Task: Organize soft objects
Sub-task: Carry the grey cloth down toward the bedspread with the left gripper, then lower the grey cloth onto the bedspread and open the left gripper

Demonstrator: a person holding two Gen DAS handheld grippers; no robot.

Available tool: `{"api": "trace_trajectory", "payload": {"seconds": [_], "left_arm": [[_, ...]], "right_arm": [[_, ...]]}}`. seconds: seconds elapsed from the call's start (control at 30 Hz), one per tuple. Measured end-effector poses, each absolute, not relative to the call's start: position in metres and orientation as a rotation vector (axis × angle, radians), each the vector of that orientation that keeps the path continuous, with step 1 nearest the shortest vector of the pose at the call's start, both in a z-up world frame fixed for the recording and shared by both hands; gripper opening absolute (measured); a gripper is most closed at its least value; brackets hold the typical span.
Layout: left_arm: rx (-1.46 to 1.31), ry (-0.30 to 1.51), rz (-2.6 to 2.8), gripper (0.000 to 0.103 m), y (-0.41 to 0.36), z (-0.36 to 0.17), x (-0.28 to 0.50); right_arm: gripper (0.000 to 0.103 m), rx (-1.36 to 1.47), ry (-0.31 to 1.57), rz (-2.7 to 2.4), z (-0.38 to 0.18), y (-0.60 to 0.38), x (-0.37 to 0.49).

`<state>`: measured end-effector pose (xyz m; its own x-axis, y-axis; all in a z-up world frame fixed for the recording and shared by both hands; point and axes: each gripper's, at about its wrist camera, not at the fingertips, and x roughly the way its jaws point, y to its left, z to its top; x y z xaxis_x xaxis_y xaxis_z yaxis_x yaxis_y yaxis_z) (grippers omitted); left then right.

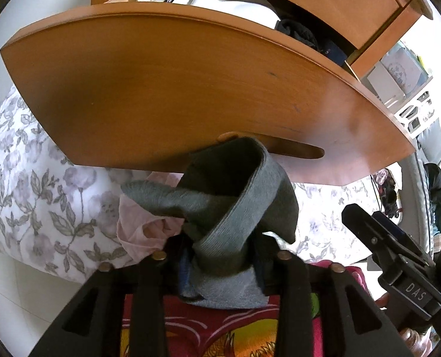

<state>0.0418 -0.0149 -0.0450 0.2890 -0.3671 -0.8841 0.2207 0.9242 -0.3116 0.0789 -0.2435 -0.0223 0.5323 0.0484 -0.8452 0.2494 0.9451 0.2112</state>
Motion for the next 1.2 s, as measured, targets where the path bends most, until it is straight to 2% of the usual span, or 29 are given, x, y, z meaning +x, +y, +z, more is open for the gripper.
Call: {"api": "trace_trajectory", "payload": {"seconds": [0.03, 0.13, 0.4, 0.6, 0.7, 1.2], "left_arm": [[-0.138, 1.216, -0.392, 0.048, -0.015, -0.044, 0.042], [-0.138, 1.211, -0.393, 0.054, -0.014, -0.042, 0.041], [-0.134, 1.204, -0.367, 0.060, -0.012, -0.041, 0.040], [-0.131, 1.179, -0.328, 0.076, -0.004, -0.039, 0.040], [-0.136, 1.162, -0.316, 0.089, -0.001, -0.037, 0.039], [-0.125, 1.027, -0.247, 0.096, 0.013, -0.014, 0.035]], "right_arm": [[0.103, 0.325, 1.007, -0.122, -0.022, -0.244, 0.079], [0.103, 0.325, 1.007, -0.123, -0.022, -0.244, 0.079], [0.103, 0.326, 1.007, -0.122, -0.022, -0.244, 0.079], [0.103, 0.326, 1.007, -0.122, -0.022, -0.244, 0.079], [0.103, 0.326, 1.007, -0.122, -0.022, -0.244, 0.079], [0.103, 0.326, 1.007, -0.122, -0.022, -0.244, 0.079]]}}
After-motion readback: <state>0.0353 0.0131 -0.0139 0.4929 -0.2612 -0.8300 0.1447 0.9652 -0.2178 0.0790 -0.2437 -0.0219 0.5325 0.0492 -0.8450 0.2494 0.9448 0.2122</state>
